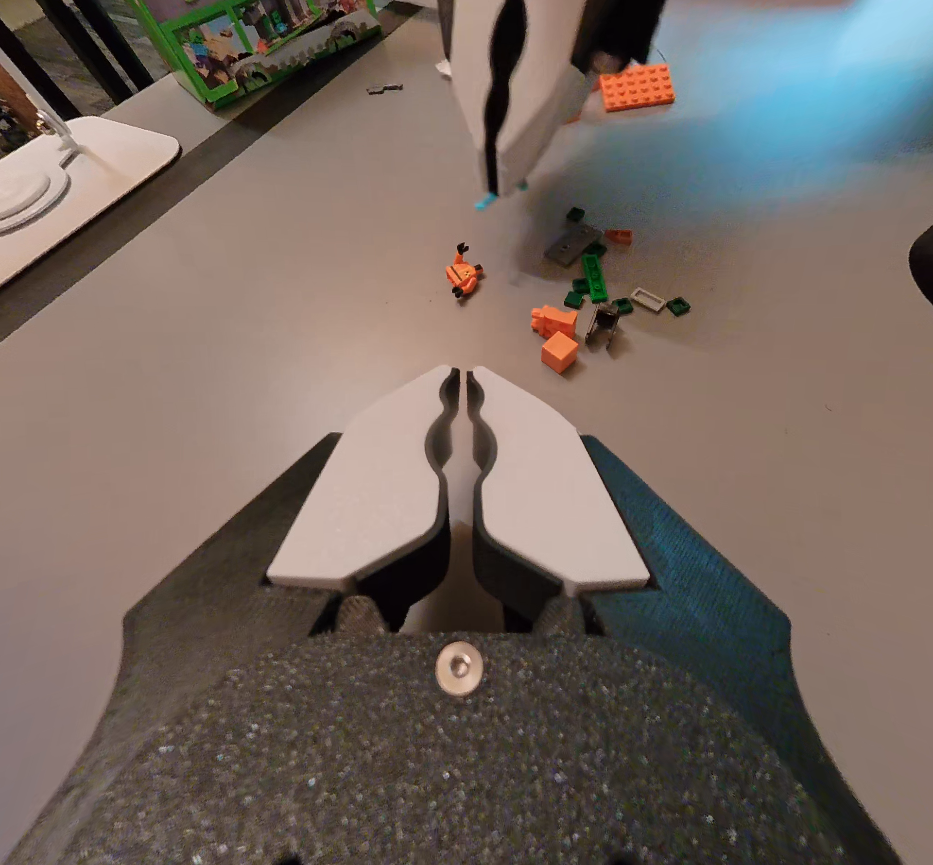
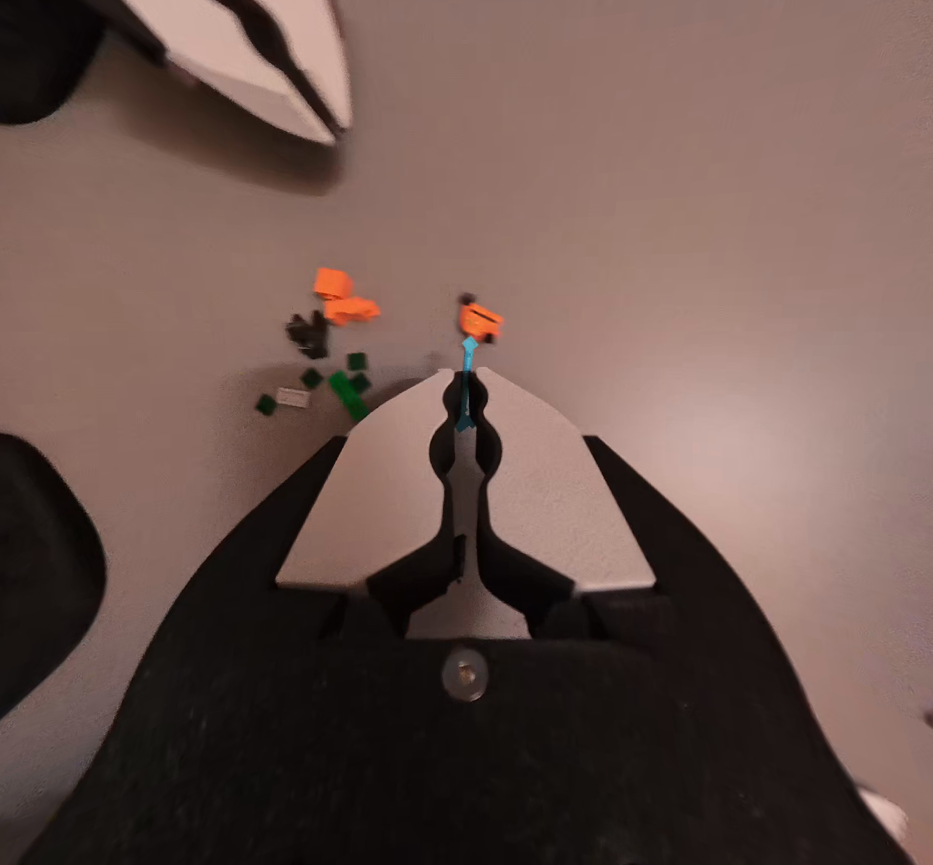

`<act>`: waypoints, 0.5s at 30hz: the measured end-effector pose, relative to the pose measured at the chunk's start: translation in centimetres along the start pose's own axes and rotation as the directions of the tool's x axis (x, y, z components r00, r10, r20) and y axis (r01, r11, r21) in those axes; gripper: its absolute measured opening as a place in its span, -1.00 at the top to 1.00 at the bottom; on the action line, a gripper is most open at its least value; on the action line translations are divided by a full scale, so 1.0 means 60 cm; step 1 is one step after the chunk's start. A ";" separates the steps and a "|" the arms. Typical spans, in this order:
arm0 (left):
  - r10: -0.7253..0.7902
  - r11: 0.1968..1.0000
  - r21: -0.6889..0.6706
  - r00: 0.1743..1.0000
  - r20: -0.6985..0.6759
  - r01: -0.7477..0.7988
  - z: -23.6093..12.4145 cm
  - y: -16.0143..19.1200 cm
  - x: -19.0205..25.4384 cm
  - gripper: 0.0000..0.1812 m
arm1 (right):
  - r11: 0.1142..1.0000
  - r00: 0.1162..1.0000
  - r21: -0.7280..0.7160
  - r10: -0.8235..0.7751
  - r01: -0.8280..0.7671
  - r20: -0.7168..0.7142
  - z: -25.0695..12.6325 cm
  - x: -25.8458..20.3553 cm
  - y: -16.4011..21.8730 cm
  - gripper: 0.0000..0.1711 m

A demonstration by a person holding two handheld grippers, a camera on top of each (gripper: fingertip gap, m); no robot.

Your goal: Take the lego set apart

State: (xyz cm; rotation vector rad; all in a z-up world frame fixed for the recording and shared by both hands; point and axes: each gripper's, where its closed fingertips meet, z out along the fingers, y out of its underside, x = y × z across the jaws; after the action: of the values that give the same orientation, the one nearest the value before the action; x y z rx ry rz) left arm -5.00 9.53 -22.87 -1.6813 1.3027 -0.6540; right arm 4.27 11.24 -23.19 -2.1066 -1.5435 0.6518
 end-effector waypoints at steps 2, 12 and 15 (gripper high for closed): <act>0.008 1.000 -0.001 1.000 0.001 -0.008 0.000 0.000 0.001 0.98 | 0.999 0.999 0.006 -0.032 0.031 0.035 0.020 -0.028 -0.002 0.98; 0.016 1.000 -0.008 1.000 -0.014 -0.016 0.002 0.003 0.004 0.97 | 0.988 0.985 0.143 0.085 -0.064 -0.148 -0.074 0.081 -0.001 0.74; 0.014 1.000 -0.010 1.000 -0.017 -0.014 0.002 0.004 0.004 0.98 | 0.974 0.896 0.089 0.227 -0.209 -0.382 -0.126 0.209 0.073 0.78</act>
State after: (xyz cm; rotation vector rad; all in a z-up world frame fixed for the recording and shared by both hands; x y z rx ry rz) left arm -4.92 9.34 -23.19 -1.6767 1.3314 -0.6556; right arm 15.43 21.45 -21.25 -2.2274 -1.0750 0.3047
